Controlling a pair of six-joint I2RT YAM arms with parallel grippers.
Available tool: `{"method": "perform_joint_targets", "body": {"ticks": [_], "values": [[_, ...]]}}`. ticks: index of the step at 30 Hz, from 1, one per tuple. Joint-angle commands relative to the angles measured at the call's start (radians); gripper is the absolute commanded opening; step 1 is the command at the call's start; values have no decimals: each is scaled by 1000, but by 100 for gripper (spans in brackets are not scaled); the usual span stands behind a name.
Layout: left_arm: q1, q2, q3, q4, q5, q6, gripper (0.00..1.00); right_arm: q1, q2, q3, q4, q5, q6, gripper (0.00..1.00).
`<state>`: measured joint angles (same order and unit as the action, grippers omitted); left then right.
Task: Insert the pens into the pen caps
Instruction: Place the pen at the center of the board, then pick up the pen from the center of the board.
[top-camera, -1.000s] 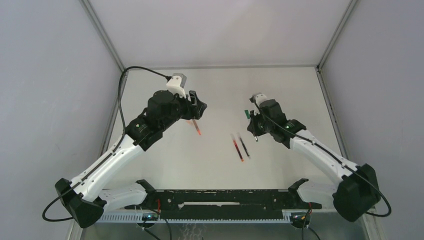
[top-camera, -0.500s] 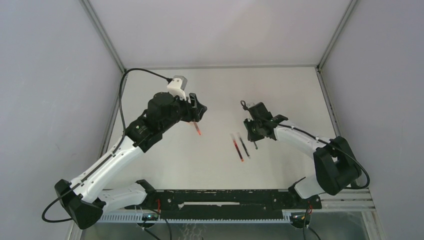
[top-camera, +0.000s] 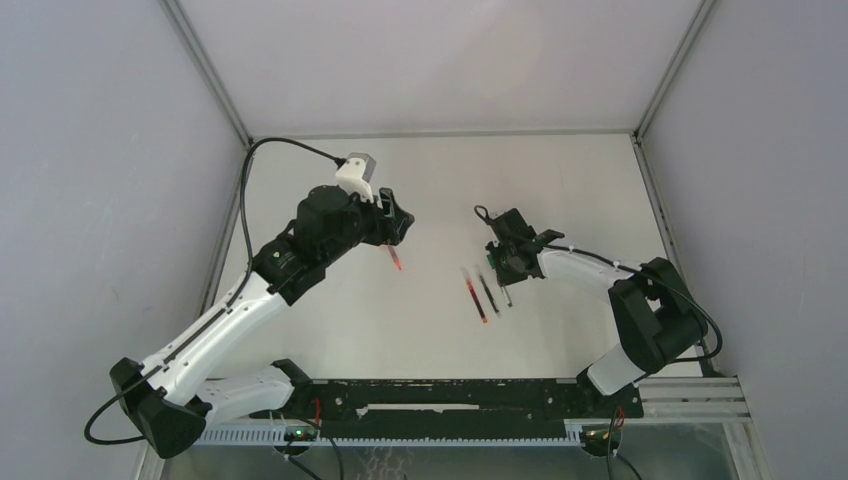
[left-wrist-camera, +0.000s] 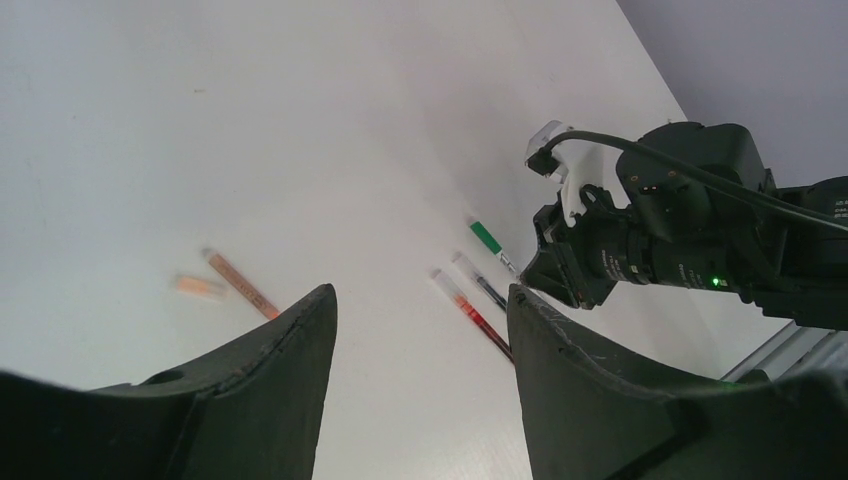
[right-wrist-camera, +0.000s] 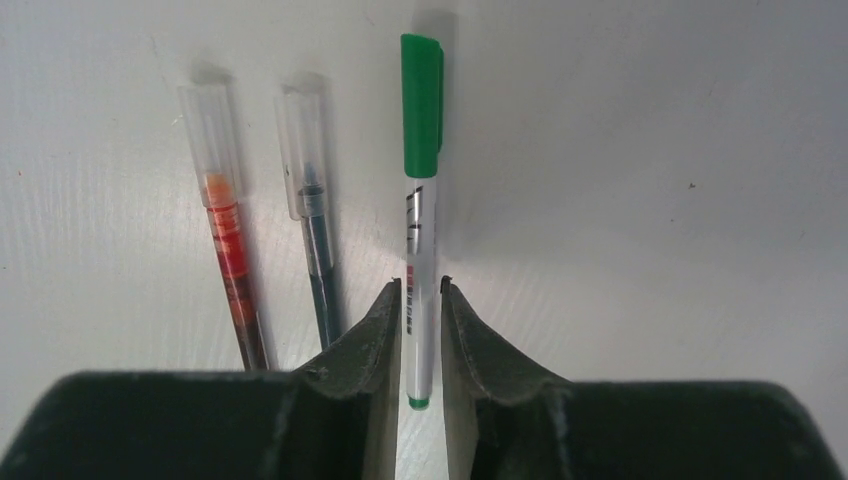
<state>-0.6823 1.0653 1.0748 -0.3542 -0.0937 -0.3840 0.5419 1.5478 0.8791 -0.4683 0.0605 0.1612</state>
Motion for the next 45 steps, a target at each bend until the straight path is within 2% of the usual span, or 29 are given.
{"method": "perform_joint_targets", "body": {"ticks": [1, 13, 21, 28, 37, 45], "values": [[5, -22, -19, 43, 15, 7, 67, 13, 1, 27, 40, 5, 16, 26], [5, -16, -19, 44, 10, 4, 67, 13, -23, 29, 25, -20, 30, 30], [22, 12, -40, 43, -23, -37, 68, 12, -184, 29, 93, -110, -11, 34], [70, 59, -53, -11, -102, -114, 68, -20, -311, 20, 159, -61, 76, 36], [90, 231, -23, -43, -109, -161, 66, -60, -447, -64, 205, -81, 152, 44], [90, 522, 64, -64, -86, -287, 55, -68, -475, -82, 126, -108, 138, 44]]}}
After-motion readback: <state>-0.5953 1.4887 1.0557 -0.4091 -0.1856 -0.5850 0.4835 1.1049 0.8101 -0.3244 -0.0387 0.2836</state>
